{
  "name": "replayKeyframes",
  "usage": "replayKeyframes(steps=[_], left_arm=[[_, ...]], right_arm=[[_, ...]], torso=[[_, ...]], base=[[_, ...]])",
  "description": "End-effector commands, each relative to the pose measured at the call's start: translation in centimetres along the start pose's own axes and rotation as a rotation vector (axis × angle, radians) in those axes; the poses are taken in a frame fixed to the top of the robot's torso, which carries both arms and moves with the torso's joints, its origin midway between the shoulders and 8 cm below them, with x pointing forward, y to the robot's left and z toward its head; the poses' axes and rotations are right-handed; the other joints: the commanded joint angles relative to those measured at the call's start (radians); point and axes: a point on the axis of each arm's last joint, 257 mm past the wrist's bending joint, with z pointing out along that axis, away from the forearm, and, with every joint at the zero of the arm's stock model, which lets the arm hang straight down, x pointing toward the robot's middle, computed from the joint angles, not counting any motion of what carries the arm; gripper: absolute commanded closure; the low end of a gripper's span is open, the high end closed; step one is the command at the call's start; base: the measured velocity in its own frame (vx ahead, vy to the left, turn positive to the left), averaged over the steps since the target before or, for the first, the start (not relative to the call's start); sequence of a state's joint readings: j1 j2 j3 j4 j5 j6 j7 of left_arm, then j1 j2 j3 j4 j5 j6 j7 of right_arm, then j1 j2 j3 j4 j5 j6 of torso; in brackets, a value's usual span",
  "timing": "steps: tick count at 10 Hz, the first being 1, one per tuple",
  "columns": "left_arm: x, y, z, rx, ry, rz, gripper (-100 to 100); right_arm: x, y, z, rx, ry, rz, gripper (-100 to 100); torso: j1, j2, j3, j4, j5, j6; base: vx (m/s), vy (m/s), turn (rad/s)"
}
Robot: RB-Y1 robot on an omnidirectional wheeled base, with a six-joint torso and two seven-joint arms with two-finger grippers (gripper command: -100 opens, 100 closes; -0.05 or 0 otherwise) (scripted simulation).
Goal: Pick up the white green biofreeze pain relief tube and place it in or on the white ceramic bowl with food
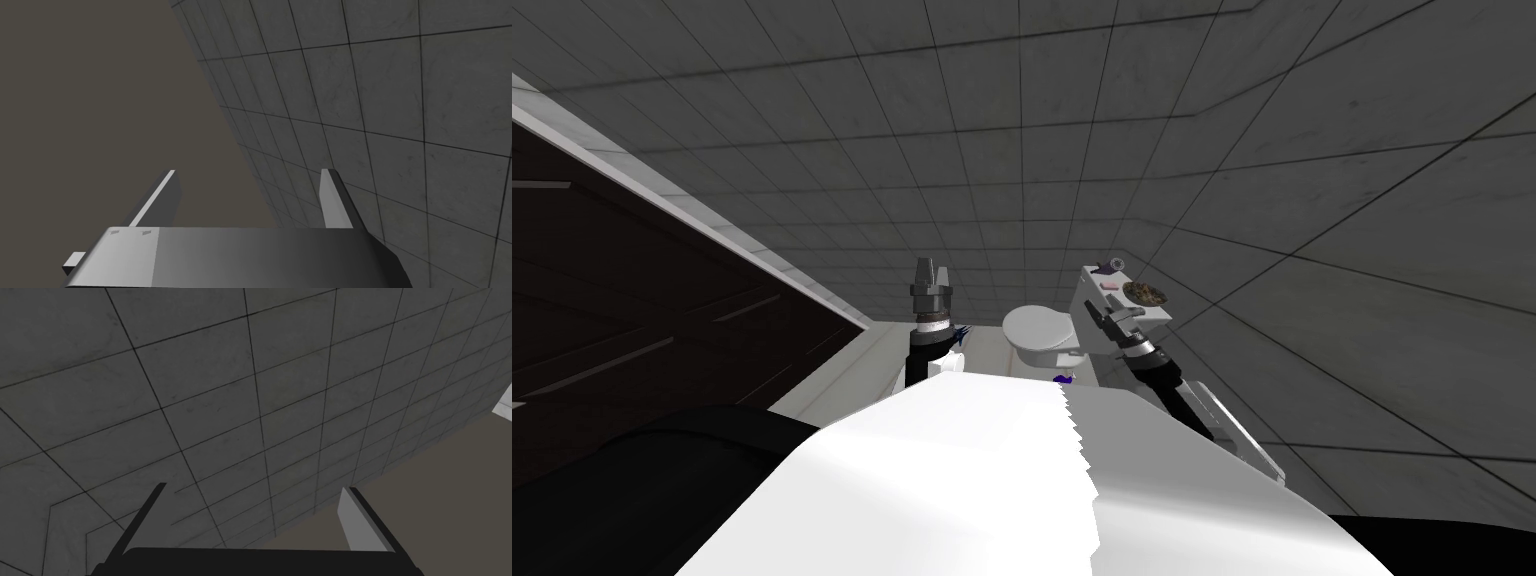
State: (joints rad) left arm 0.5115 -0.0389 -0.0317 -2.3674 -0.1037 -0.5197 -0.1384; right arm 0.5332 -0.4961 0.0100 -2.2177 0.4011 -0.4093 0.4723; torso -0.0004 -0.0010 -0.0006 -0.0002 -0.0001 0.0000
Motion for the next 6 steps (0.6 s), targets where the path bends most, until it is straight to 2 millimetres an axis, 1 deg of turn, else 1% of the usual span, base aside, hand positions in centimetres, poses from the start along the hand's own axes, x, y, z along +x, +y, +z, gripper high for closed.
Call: replayKeyframes(steps=[1, 3, 4, 6], left_arm=[[0.0, 0.0, 0.0, 0.0, 0.0, 0.0, 0], [0.0, 0.0, 0.0, 0.0, 0.0, 0.0, 0], [0.0, 0.0, 0.0, 0.0, 0.0, 0.0, 0], [0.0, 0.0, 0.0, 0.0, 0.0, 0.0, 0]], right_arm=[[0.8, -0.2, -0.1, -0.006, 0.035, -0.066, -100], [3.0, -1.5, -1.0, -0.018, 0.128, -0.22, -100], [3.2, -1.4, -1.0, -0.026, 0.137, -0.24, -100], [5.3, -3.1, -2.2, -0.045, 0.233, -0.398, -100]], torso=[[0.0, 0.0, 0.0, 0.0, 0.0, 0.0], [0.0, 0.0, 0.0, 0.0, 0.0, 0.0], [0.0, 0.0, 0.0, 0.0, 0.0, 0.0], [0.0, 0.0, 0.0, 0.0, 0.0, 0.0]], base=[[0.02, -0.004, 0.006], [0.017, 0.001, -0.003], [0.007, -0.002, 0.003], [0.011, 0.001, -0.003]])
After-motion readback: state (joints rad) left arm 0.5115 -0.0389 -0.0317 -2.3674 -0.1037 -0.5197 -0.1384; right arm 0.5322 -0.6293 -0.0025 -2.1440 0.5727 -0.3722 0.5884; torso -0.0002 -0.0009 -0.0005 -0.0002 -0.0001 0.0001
